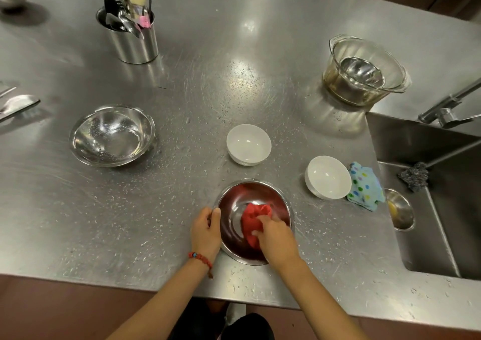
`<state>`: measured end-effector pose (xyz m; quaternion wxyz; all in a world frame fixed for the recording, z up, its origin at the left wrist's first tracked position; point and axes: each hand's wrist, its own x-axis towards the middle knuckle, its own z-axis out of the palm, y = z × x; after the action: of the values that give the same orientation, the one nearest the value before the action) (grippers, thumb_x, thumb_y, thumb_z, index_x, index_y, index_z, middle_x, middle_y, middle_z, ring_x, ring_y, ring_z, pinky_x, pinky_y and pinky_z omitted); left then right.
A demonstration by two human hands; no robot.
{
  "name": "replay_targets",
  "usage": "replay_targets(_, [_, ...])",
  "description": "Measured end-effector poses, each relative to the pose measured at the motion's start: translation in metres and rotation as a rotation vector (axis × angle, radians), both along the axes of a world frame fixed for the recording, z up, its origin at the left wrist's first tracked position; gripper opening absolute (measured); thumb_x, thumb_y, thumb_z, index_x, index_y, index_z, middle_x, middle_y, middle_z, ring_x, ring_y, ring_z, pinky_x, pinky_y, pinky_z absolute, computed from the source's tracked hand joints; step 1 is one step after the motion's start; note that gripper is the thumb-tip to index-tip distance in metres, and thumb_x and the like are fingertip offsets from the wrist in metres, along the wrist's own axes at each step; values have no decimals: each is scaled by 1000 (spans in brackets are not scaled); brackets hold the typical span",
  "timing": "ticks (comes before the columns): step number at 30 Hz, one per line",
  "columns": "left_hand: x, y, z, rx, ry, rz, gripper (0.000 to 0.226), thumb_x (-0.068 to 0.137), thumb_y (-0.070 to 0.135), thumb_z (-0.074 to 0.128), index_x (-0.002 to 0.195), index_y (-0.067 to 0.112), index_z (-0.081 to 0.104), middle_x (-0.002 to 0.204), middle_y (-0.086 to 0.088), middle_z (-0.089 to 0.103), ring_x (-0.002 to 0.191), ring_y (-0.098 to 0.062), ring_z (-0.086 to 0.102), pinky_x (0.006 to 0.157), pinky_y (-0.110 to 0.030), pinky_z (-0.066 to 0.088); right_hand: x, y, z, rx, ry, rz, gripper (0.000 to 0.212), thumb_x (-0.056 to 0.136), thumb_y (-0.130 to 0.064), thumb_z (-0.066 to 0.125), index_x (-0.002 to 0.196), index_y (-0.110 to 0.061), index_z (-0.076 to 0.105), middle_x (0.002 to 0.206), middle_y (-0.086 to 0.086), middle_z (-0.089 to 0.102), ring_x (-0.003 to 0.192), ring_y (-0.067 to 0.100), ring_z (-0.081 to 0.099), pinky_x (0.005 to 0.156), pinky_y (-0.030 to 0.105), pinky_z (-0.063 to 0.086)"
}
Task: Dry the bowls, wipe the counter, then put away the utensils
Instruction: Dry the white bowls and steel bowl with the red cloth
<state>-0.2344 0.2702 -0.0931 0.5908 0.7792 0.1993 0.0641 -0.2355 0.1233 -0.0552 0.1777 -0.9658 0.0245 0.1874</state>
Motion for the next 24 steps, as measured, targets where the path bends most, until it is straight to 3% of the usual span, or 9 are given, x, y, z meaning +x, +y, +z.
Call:
replay_targets(3, [3,-2,3,-2,-29,-28,44,91,10,51,54,22,32,51,7,32,49,-6,29,45,-6,33,8,4,-1,-109,-70,-130,38,95,-26,46,130,-12,45,122,14,55,109,31,54,93,40,43])
replay_targets(8, [12,-1,4,-4,-20,-49,44,92,11,50,54,20,29,52,6,30,50,-8,28,45,-10,31,25,24,-3,164,-66,-244,39,89,-27,57,126,-17,52,124,13,59,113,31,54,98,36,40])
replay_targets(10, [10,1,2,16,-17,-61,43,92,11,49,55,21,30,53,5,31,50,-8,29,46,-12,32,27,29,-3,302,-41,-196,37,83,-26,64,120,-20,59,118,11,65,111,28,56,94,29,41])
replay_targets(12, [8,3,-1,5,1,-64,41,92,12,49,55,21,33,54,5,35,51,-8,32,47,-10,34,21,32,-3,443,-61,-214,34,79,-25,68,114,-24,64,110,4,69,105,20,60,84,13,39])
replay_targets(14, [9,5,-3,-33,21,-54,40,91,11,50,56,21,35,54,5,37,50,-8,33,45,-8,34,16,33,-4,538,-165,-298,34,78,-24,69,112,-24,65,108,1,69,99,13,60,77,-2,34])
replay_targets(16, [11,6,-3,-56,25,-47,39,91,9,50,56,20,36,54,5,37,50,-8,33,44,-8,34,18,33,-3,588,-296,-334,36,79,-22,69,115,-22,63,111,2,66,96,7,56,80,-6,31])
replay_targets(20, [7,4,-4,-67,29,-73,40,90,7,51,56,20,36,52,5,37,49,-7,33,45,-11,34,35,40,9,559,-407,-223,38,84,-21,64,121,-19,58,120,6,60,101,7,51,88,8,34])
replay_targets(24, [0,-1,-6,-77,72,-123,39,92,11,49,57,20,36,53,6,37,49,-7,33,45,-13,33,54,43,14,378,-329,-114,39,89,-25,57,126,-13,54,124,14,56,111,28,53,93,32,40])
